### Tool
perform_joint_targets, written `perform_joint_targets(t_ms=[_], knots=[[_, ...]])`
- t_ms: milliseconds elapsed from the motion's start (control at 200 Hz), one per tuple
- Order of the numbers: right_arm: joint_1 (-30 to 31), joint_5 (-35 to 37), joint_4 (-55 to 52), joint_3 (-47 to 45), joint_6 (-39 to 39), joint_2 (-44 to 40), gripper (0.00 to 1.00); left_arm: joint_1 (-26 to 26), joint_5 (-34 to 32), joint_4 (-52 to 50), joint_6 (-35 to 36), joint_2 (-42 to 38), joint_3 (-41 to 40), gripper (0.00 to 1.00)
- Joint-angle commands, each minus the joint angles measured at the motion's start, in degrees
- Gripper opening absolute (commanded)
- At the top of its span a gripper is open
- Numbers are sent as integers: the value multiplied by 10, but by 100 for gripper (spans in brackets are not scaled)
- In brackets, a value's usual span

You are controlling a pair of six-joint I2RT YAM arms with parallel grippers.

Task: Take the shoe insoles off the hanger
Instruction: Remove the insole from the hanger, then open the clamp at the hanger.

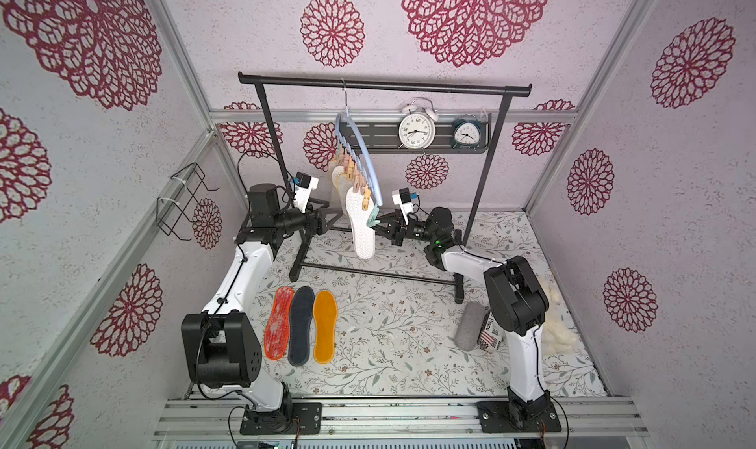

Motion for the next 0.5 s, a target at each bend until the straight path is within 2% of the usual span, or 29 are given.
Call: perform_joint_targets(t_ms=[0,150,310,495], knots=[[-2,-29,13,12,23,-21,0,-16,65,34,-20,7,32,73],[-1,-39,23,38,52,-5,0,-29,70,58,-42,35,62,73],[-2,-49,-9,65,45,1,0,-34,74,32,-40,70,128,72],[-1,-50,-26,76,39,5,0,-39,72,44,-56,91,169,69]])
